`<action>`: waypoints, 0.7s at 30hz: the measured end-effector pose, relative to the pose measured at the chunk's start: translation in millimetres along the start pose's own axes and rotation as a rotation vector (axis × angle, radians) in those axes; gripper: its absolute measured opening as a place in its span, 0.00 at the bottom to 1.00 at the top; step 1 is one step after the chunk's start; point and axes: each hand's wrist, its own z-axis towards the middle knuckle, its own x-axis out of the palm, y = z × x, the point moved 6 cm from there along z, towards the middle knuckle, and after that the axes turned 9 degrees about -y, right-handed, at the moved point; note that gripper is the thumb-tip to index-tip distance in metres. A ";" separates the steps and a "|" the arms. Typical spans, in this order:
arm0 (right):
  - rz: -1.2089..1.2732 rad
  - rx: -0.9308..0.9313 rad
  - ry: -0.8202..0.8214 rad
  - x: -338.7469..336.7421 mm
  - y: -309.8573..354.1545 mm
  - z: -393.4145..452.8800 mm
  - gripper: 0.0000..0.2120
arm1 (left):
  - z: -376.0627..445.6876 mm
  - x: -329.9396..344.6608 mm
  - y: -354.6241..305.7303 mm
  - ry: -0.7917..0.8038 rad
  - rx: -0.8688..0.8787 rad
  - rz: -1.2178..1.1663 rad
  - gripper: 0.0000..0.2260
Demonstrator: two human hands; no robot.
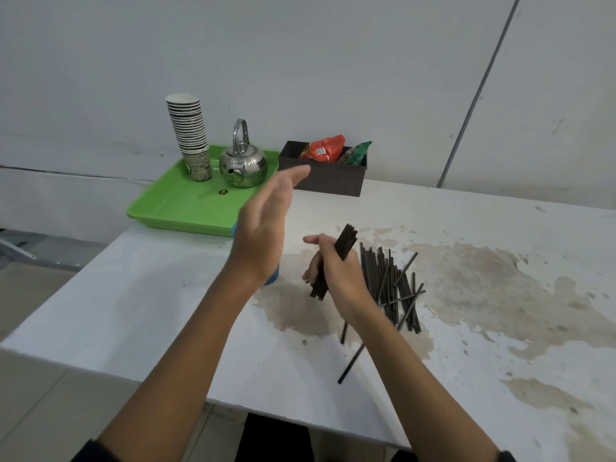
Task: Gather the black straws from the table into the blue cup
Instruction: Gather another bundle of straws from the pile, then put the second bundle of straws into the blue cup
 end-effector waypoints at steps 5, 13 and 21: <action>0.061 -0.024 -0.046 10.7 41.3 17.4 0.19 | -3.8 -52.3 20.5 -0.234 0.040 0.083 0.18; 0.040 -0.109 -0.059 46.6 89.9 42.1 0.21 | -46.7 -62.2 97.3 -0.216 -0.219 0.164 0.46; -0.117 -0.136 0.060 78.6 86.5 54.4 0.21 | -49.1 -57.1 114.7 -0.223 -0.226 0.226 0.33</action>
